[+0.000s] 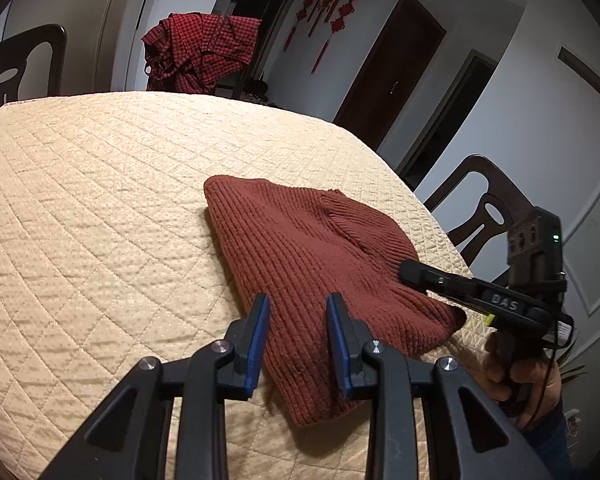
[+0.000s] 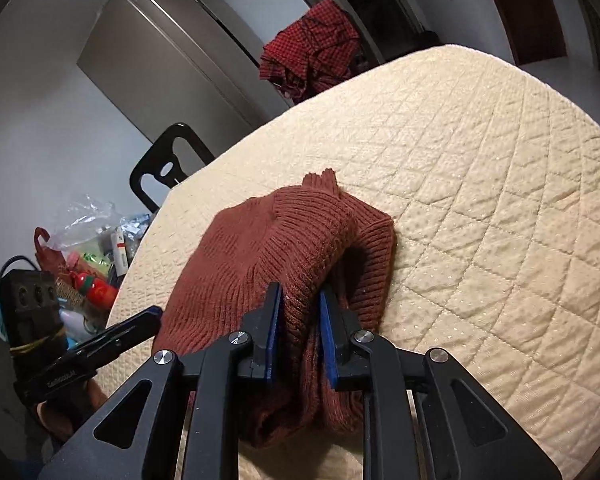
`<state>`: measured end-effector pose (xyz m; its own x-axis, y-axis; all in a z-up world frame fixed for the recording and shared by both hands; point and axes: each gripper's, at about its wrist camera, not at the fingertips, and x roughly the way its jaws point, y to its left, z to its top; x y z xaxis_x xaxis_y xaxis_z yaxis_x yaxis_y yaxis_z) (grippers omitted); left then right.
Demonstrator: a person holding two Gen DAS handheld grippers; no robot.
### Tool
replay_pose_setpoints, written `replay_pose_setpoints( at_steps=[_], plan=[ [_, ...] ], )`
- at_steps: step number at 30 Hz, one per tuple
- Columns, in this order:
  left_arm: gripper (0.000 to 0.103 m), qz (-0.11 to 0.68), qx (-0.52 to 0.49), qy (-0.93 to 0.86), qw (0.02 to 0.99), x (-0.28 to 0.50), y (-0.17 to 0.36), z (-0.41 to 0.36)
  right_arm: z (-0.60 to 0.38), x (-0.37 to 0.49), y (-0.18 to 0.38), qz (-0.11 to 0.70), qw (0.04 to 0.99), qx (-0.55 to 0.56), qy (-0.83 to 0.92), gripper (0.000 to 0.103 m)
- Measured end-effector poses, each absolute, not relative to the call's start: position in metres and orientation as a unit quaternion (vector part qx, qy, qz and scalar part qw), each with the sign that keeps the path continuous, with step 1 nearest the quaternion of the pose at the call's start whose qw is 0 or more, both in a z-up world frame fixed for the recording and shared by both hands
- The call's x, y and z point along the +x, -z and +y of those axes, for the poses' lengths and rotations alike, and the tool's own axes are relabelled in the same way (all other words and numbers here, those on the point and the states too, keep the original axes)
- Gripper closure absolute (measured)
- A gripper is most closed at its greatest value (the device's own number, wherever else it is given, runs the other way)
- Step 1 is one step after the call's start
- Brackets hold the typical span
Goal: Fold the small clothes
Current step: 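Grasp the opposite side edge with the right tool and fold it across, then open the right tool to release the folded side and lift away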
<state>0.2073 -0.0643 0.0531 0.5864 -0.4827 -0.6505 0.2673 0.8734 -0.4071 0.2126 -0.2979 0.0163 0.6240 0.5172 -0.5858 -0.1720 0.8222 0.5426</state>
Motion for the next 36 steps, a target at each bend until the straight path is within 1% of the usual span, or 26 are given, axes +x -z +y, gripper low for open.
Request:
replay_pose_setpoints(
  at_steps=[4,6,8,10,13,14,17,21,24,28,31,32,36],
  plan=[
    [0.071,0.4,-0.129,0.21,0.883,0.209,-0.053,-0.067,-0.299,0.203,-0.033,0.366,0.892,0.204,-0.172,0.085],
    [0.071,0.396,-0.115,0.208,0.887,0.206,-0.054,-0.072,-0.296,0.191,-0.048,0.34,0.901,0.195,-0.188,0.085],
    [0.071,0.394,-0.1,0.214,0.888,0.202,-0.054,-0.078,-0.288,0.183,-0.055,0.331,0.9,0.187,-0.214,0.085],
    [0.071,0.39,-0.083,0.216,0.891,0.197,-0.052,-0.084,-0.275,0.179,-0.051,0.342,0.897,0.165,-0.227,0.085],
    [0.071,0.387,-0.064,0.215,0.894,0.194,-0.048,-0.09,-0.267,0.179,-0.026,0.379,0.894,0.127,-0.202,0.086],
    [0.07,0.388,-0.061,0.217,0.894,0.193,-0.046,-0.091,-0.271,0.181,-0.018,0.385,0.895,0.122,-0.189,0.092],
    [0.066,0.384,-0.038,0.216,0.897,0.193,-0.042,-0.098,-0.282,0.179,-0.015,0.374,0.896,0.143,-0.192,0.092],
    [0.066,0.391,-0.031,0.217,0.894,0.195,-0.047,-0.098,-0.271,0.178,-0.024,0.377,0.903,0.109,-0.177,0.091],
    [0.066,0.386,-0.054,0.221,0.894,0.199,-0.059,-0.087,-0.268,0.179,-0.037,0.363,0.907,0.113,-0.18,0.089],
    [0.066,0.375,-0.047,0.211,0.902,0.215,-0.069,-0.09,-0.264,0.194,-0.041,0.357,0.91,0.11,-0.182,0.089],
    [0.066,0.389,-0.039,0.213,0.896,0.228,-0.058,-0.099,-0.266,0.217,-0.026,0.378,0.904,0.113,-0.166,0.089],
    [0.066,0.392,-0.032,0.212,0.894,0.231,-0.051,-0.103,-0.268,0.222,-0.02,0.379,0.904,0.113,-0.162,0.093],
    [0.065,0.375,-0.006,0.214,0.902,0.224,-0.047,-0.109,-0.286,0.224,-0.017,0.369,0.897,0.164,-0.177,0.095]
  ],
)
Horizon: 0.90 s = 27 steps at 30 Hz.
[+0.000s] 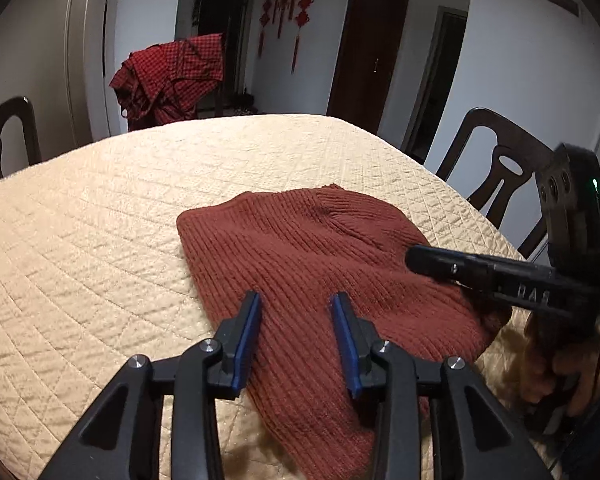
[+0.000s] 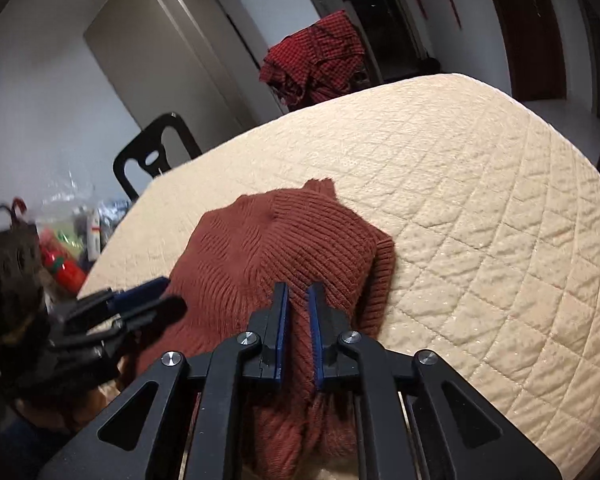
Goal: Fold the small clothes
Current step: 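Open the right tool to release the folded side and lift away, then straighten the folded sweater bundle with both open tools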
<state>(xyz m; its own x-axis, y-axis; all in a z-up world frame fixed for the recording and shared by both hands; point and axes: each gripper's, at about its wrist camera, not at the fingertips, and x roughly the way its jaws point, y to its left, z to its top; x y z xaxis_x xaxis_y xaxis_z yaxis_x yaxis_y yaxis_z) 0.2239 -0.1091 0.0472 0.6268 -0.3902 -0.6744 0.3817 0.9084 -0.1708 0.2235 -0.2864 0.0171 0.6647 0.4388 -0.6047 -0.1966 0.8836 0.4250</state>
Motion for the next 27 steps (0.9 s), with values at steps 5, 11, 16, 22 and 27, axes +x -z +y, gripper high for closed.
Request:
replay_pose_setpoints(
  at_steps=[5,11,16,22,27],
  plan=[
    [0.065,0.376,-0.029,0.22,0.899,0.243,-0.062,-0.099,-0.286,0.231,-0.033,0.361,0.904,0.156,-0.171,0.092],
    [0.065,0.43,-0.018,0.186,0.883,0.287,-0.035,-0.105,-0.286,0.271,-0.017,0.4,0.895,0.13,-0.147,0.09],
    [0.065,0.412,-0.024,0.193,0.89,0.275,-0.045,-0.102,-0.293,0.255,-0.03,0.382,0.904,0.128,-0.143,0.088],
    [0.065,0.385,-0.022,0.213,0.898,0.23,-0.068,-0.099,-0.285,0.202,-0.051,0.358,0.913,0.103,-0.168,0.088],
    [0.065,0.38,-0.024,0.231,0.895,0.195,-0.068,-0.102,-0.27,0.167,-0.05,0.354,0.911,0.083,-0.194,0.088]
  ],
)
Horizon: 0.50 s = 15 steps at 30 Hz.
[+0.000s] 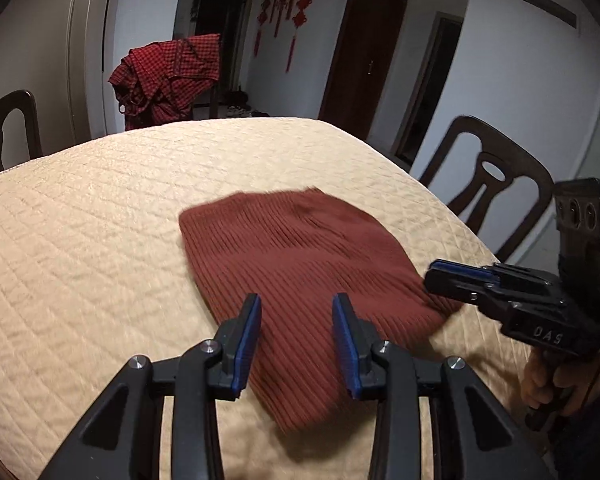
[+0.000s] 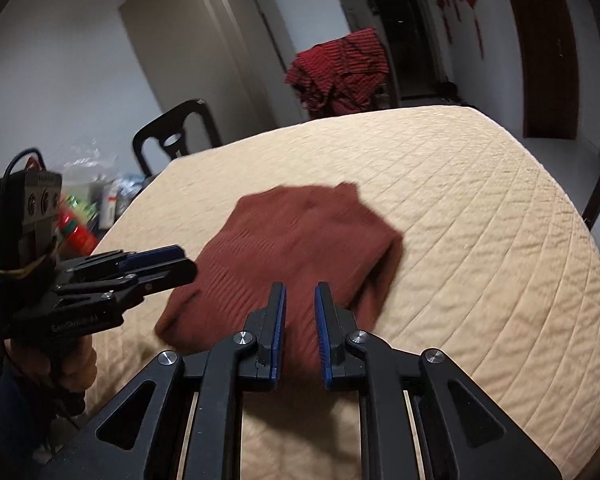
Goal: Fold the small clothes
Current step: 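Straighten the folded sweater bundle with both open tools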
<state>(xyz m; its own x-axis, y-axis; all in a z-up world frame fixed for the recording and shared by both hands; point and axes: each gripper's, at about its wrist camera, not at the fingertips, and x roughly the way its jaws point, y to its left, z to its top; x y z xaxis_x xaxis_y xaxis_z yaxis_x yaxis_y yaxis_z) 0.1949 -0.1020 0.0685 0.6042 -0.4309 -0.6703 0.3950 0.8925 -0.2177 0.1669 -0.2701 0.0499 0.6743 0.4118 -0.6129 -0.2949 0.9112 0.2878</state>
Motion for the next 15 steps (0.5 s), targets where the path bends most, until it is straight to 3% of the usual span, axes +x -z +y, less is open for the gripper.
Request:
replay_pose_setpoints(
  at_steps=[6,15],
  plan=[
    [0.065,0.391,-0.022,0.22,0.894,0.182,-0.05,-0.106,-0.279,0.169,-0.023,0.379,0.907,0.08,-0.167,0.088],
    [0.065,0.389,-0.022,0.209,0.897,0.175,-0.054,-0.104,-0.277,0.166,-0.028,0.377,0.91,0.078,-0.156,0.088]
  ],
)
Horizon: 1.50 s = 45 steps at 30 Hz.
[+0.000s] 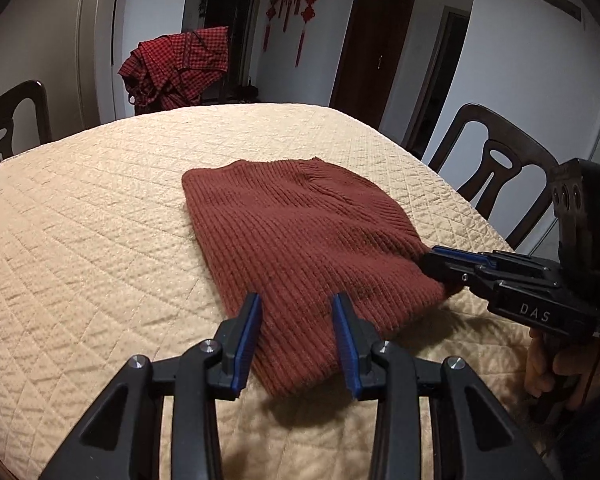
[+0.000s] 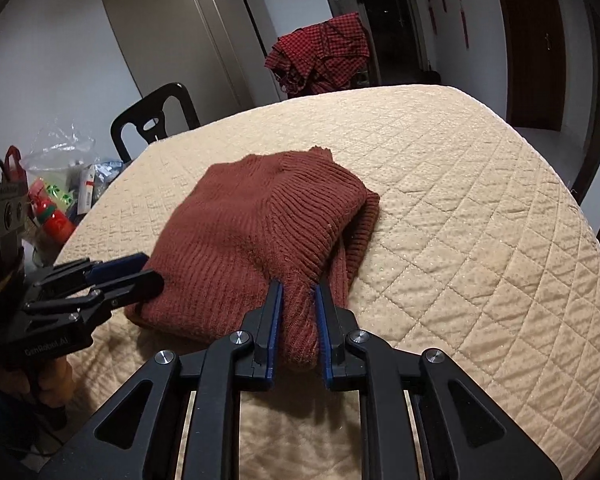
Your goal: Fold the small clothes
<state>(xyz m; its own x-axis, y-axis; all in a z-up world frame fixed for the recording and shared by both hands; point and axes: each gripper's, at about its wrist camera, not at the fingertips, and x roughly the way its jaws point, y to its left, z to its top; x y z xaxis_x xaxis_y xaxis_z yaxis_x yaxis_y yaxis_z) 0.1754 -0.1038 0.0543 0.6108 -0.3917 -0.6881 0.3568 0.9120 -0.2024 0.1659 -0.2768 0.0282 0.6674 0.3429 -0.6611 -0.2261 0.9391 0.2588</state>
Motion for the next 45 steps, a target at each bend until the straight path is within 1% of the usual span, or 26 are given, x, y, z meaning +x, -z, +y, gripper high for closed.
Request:
replay_pose_setpoints(
  at_steps=[5,9,13,26,28,30,31,32,33,39,44,45],
  plan=[
    [0.065,0.391,-0.017,0.209,0.896,0.159,-0.057,-0.103,-0.272,0.152,-0.038,0.363,0.916,0.067,-0.158,0.088],
    [0.065,0.414,-0.014,0.195,0.889,0.16,-0.04,-0.109,-0.273,0.159,-0.021,0.387,0.907,0.07,-0.149,0.088],
    [0.065,0.414,-0.014,0.189,0.89,0.159,-0.039,-0.111,-0.278,0.159,-0.018,0.386,0.906,0.079,-0.155,0.088],
    [0.065,0.424,-0.032,0.191,0.885,0.157,-0.044,-0.098,-0.286,0.155,-0.027,0.393,0.9,0.102,-0.159,0.081],
    [0.065,0.421,-0.039,0.192,0.886,0.157,-0.049,-0.094,-0.288,0.154,-0.032,0.388,0.902,0.105,-0.159,0.076],
    [0.064,0.415,-0.047,0.19,0.889,0.159,-0.055,-0.088,-0.29,0.153,-0.037,0.381,0.904,0.11,-0.159,0.056],
    [0.062,0.411,-0.055,0.188,0.89,0.161,-0.057,-0.085,-0.291,0.154,-0.039,0.377,0.905,0.114,-0.158,0.053],
    [0.059,0.407,-0.062,0.186,0.892,0.163,-0.059,-0.081,-0.292,0.155,-0.041,0.373,0.907,0.117,-0.157,0.053],
    [0.058,0.404,-0.067,0.182,0.894,0.165,-0.061,-0.078,-0.292,0.157,-0.042,0.373,0.907,0.119,-0.156,0.053],
    [0.058,0.397,-0.078,0.167,0.899,0.179,-0.064,-0.068,-0.292,0.162,-0.043,0.37,0.907,0.124,-0.156,0.053],
    [0.058,0.404,-0.077,0.163,0.897,0.194,-0.053,-0.074,-0.292,0.173,-0.037,0.375,0.902,0.143,-0.161,0.053],
    [0.058,0.406,-0.079,0.163,0.896,0.196,-0.051,-0.075,-0.292,0.176,-0.035,0.376,0.9,0.148,-0.161,0.059]
  ],
)
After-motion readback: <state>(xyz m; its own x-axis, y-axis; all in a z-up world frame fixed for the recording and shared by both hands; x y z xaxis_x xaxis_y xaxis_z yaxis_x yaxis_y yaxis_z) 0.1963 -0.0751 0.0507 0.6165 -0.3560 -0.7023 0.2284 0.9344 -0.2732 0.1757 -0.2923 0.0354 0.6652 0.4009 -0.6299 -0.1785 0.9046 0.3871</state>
